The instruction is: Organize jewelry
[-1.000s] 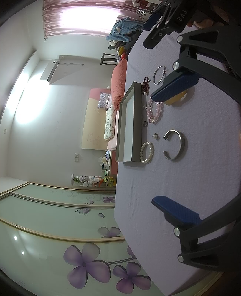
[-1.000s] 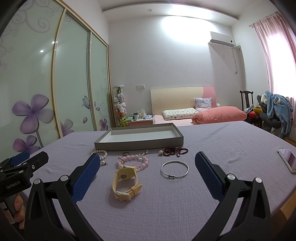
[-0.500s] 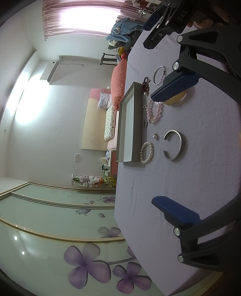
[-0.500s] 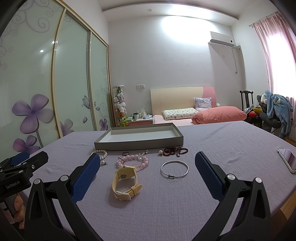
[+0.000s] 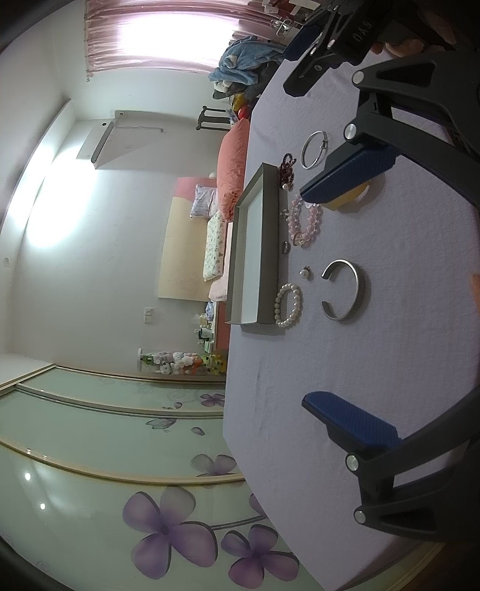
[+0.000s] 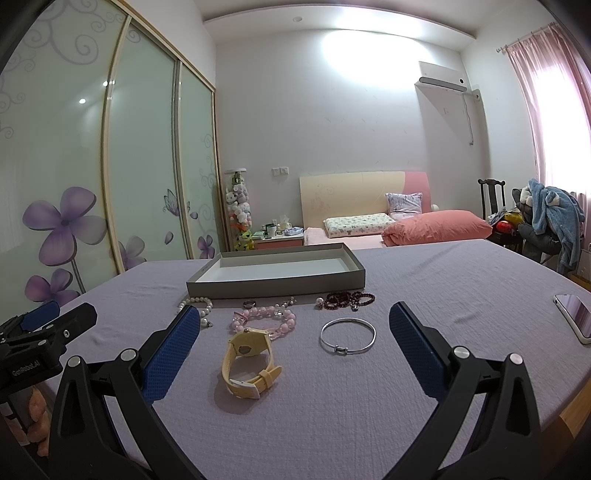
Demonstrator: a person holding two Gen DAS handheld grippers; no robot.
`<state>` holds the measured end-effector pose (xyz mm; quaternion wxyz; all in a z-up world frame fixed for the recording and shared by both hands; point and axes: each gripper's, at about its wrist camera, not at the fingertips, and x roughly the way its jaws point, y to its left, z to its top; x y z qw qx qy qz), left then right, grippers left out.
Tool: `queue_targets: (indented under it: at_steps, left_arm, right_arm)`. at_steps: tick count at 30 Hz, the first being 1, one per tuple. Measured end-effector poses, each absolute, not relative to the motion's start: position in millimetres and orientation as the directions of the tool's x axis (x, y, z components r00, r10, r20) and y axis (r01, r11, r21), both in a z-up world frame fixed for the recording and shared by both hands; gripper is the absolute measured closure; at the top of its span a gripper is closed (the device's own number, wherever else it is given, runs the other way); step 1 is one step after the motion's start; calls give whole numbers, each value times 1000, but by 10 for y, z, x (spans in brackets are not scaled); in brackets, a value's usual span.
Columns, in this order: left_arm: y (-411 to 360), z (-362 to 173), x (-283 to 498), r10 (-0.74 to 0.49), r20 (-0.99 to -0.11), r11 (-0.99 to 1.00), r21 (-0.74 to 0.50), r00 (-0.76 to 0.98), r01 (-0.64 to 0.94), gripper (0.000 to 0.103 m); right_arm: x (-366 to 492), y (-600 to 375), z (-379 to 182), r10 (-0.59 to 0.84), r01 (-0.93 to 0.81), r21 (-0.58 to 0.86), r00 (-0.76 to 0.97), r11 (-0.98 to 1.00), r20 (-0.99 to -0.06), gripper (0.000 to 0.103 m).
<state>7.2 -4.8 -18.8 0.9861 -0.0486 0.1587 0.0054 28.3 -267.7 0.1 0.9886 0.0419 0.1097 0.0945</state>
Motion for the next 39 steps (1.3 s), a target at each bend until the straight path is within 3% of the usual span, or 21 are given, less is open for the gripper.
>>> queue_targets:
  at_steps: [11,27,39]
  left_arm:
    - [-27,-311,349,-13,-415,995,-93,909,-28,4]
    - [-42,-737,1330,-88,-752,994,-105,654,12,4]
    - [-118,-761,1540,-10,-774,1000,-9,633,6,13]
  right_arm:
    - [364,-2715,-87,197,-171,121,949,978,-247,2]
    - [544,-2791,-150,189,-150,146,932,978,-309,2]
    - [671,-2768,-157,183,-141,147,925,979,-333,2]
